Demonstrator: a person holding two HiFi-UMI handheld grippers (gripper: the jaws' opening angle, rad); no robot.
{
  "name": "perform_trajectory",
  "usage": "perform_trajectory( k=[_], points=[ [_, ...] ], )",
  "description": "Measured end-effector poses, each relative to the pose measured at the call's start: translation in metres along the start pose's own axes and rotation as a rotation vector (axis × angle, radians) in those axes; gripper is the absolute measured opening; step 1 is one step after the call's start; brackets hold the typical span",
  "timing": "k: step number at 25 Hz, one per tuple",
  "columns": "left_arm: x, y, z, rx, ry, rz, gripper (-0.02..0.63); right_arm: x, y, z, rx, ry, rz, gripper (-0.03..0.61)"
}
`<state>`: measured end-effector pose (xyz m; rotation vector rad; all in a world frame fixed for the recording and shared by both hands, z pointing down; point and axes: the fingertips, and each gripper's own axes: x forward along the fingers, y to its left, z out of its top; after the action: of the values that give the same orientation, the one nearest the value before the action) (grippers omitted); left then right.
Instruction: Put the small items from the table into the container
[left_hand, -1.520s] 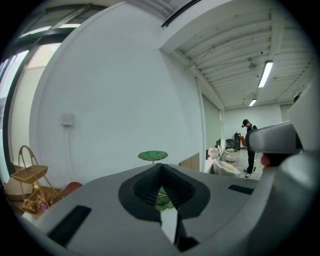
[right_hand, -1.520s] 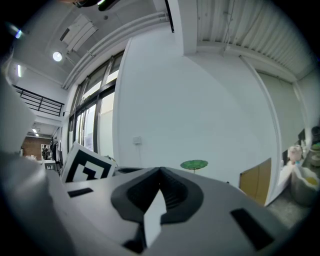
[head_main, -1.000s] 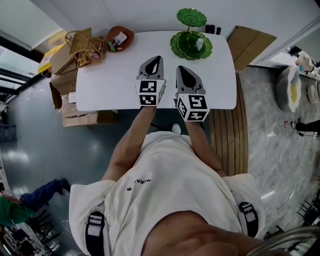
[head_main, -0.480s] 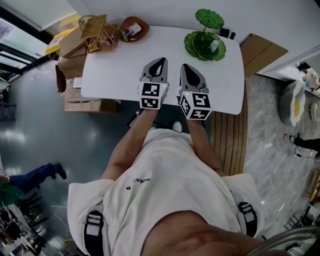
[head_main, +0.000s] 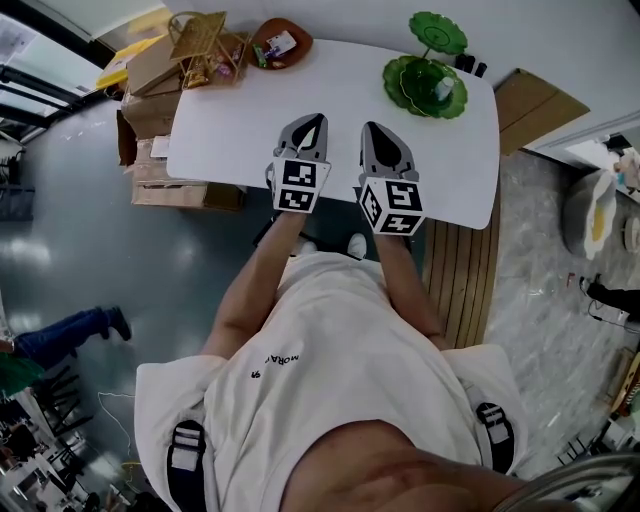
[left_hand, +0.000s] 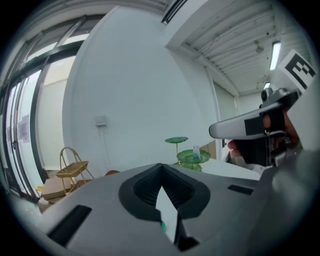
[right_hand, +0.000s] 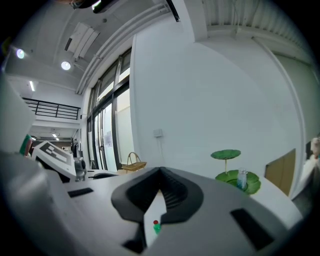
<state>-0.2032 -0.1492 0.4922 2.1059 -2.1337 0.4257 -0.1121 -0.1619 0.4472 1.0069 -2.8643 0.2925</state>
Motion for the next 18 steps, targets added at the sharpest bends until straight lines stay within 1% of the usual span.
perform_trajectory(
  k=[2, 5, 9, 11, 14, 18],
  points=[
    [0.004, 0.004, -0.011, 0.041, 0.035, -0.012, 0.004, 0.002, 0.000, -0.002, 0.002, 0.004, 0.002, 0.005],
    [0.008, 0.011, -0.029, 0.086, 0.066, -0.015, 0.003, 0.004, -0.001, -0.005, 0.016, 0.012, 0.008, 0.005],
    [0.020, 0.015, -0.065, 0.096, 0.143, -0.043, 0.003, 0.009, -0.004, -0.012, 0.037, 0.030, 0.016, 0.005],
    [0.026, 0.014, -0.079, 0.116, 0.181, -0.065, 0.003, 0.011, -0.005, -0.014, 0.040, 0.038, 0.022, 0.005],
    [0.033, 0.013, -0.100, 0.175, 0.247, -0.102, 0.004, 0.015, -0.003, -0.018, 0.045, 0.055, 0.042, 0.005],
    [0.043, 0.009, -0.119, 0.287, 0.316, -0.141, 0.005, 0.017, -0.005, -0.023, 0.045, 0.072, 0.048, 0.005]
  ],
)
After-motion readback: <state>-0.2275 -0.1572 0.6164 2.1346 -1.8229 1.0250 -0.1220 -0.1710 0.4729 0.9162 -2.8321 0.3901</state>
